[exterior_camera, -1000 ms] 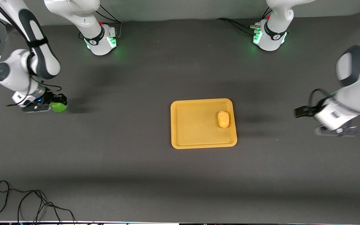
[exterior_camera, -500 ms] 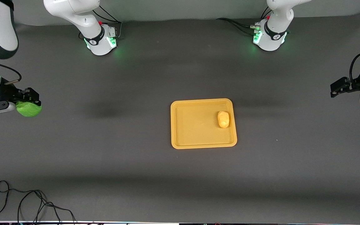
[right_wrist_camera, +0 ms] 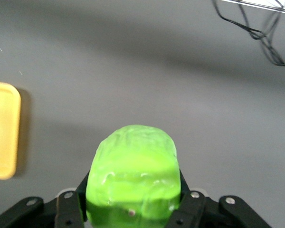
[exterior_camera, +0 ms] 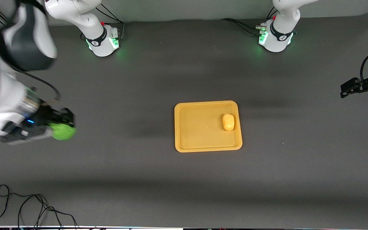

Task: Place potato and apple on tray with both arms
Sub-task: 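Carry the green apple with the right gripper onto the tray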

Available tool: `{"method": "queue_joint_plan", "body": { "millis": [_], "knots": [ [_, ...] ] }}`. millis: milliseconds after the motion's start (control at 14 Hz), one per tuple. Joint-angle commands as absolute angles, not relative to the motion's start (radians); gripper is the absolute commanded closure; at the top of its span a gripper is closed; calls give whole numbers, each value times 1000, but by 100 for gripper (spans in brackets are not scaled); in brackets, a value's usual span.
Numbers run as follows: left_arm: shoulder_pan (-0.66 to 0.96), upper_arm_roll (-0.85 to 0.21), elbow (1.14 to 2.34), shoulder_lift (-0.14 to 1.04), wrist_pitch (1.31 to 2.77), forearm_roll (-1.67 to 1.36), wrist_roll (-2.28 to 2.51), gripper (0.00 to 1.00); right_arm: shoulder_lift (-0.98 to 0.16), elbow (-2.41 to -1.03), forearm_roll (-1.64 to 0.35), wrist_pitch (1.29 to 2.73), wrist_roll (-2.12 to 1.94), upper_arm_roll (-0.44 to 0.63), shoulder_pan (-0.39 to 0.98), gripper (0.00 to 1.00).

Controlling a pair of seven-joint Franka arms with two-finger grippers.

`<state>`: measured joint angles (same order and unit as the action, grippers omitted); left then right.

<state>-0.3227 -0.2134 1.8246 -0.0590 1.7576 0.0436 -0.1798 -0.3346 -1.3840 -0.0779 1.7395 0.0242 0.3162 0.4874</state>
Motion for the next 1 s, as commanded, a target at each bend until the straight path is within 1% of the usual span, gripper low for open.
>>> {"method": "queue_joint_plan", "body": {
  "millis": [0,143,214,286,429,500,571,714,857,929],
  "knots": [
    [-310,-219,1800,-28,1758,29,-181,0,-552,-1125,-127,1675,243,331,618,56],
    [-292,-222,1779,-9,1747,-9,-170,0,-654,-1025,-158,1686,479,330,720,56],
    [-287,-222,1779,-9,1747,-9,-170,0,-704,-981,-167,1693,577,310,760,56],
    [-284,-221,1785,-9,1747,-3,-167,0,-741,-950,-166,1718,677,264,773,56],
    [-281,-221,1784,-9,1749,3,-146,0,-778,-943,-160,1785,803,165,784,56],
    [-272,-219,1784,-11,1747,6,-146,0,-797,-943,-158,1814,845,146,805,56],
    [-224,-191,1783,-14,1738,15,-146,0,-822,-945,-156,1850,879,146,842,56],
    [-46,-24,1781,-21,1715,31,-130,0,-891,-948,-153,1920,913,146,891,56],
    [128,175,1763,-31,1686,32,-138,0,-969,-950,-127,2011,931,147,919,56],
    [156,216,1756,-32,1671,31,-146,0,-1007,-950,-114,2057,937,147,923,56]
  ]
}}
